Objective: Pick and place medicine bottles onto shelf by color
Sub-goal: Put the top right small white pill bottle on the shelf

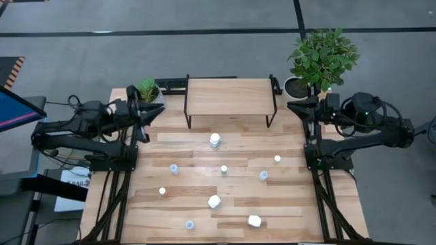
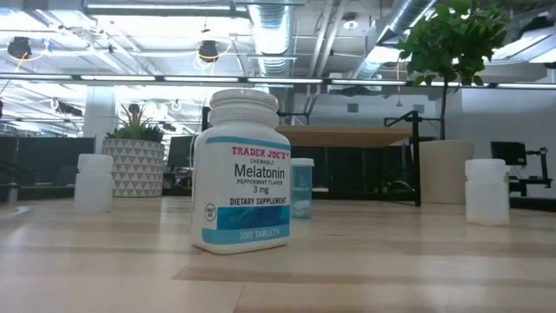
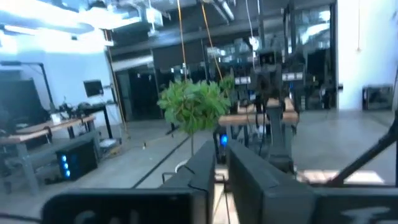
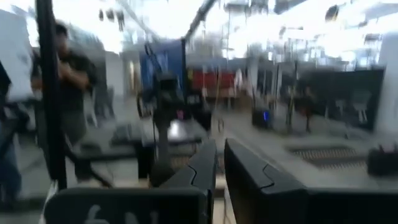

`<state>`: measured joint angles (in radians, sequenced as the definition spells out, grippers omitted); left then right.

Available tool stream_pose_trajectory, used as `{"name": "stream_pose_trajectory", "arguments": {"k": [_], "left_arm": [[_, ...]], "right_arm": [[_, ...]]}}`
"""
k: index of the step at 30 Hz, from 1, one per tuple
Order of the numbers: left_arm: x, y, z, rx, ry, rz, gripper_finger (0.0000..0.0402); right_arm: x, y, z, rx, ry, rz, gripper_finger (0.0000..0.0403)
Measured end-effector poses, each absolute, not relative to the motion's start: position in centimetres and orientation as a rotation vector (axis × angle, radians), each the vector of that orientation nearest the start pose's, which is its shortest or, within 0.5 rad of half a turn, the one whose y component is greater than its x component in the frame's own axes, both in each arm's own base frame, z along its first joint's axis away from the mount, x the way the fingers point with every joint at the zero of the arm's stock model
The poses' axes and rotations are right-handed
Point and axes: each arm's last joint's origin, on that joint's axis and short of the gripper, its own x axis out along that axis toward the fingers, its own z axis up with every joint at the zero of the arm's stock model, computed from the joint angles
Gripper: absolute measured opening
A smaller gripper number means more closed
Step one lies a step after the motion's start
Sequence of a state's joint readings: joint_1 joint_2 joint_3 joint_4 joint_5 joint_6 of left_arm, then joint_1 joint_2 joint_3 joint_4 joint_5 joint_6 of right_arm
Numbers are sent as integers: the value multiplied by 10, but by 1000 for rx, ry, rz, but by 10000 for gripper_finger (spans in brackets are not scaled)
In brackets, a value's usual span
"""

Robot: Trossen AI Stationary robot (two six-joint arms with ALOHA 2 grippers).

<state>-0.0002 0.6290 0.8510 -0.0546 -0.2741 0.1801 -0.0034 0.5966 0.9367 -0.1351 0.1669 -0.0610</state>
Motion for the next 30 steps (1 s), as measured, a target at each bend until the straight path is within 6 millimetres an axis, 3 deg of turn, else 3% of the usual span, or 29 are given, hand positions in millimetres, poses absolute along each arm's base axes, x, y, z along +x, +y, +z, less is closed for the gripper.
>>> {"name": "stream_pose_trajectory", "arguments": {"k": [5,9,13,19,30], "left_arm": [[146,8,398,161,23,296,120],[158,8,392,153,172,282,162],[172,8,380,171,273,275,181],[185,8,374,177,305,272,185],[185,7,372,142,320,227,185]], "right_arm": [[105,-8,427,-25,28,-215,60],[102,-9,434,-69,128,-221,60],[101,-8,434,-132,156,-201,60],[99,-7,426,-72,231,-196,69],[108,-5,395,122,558,-180,221]]}}
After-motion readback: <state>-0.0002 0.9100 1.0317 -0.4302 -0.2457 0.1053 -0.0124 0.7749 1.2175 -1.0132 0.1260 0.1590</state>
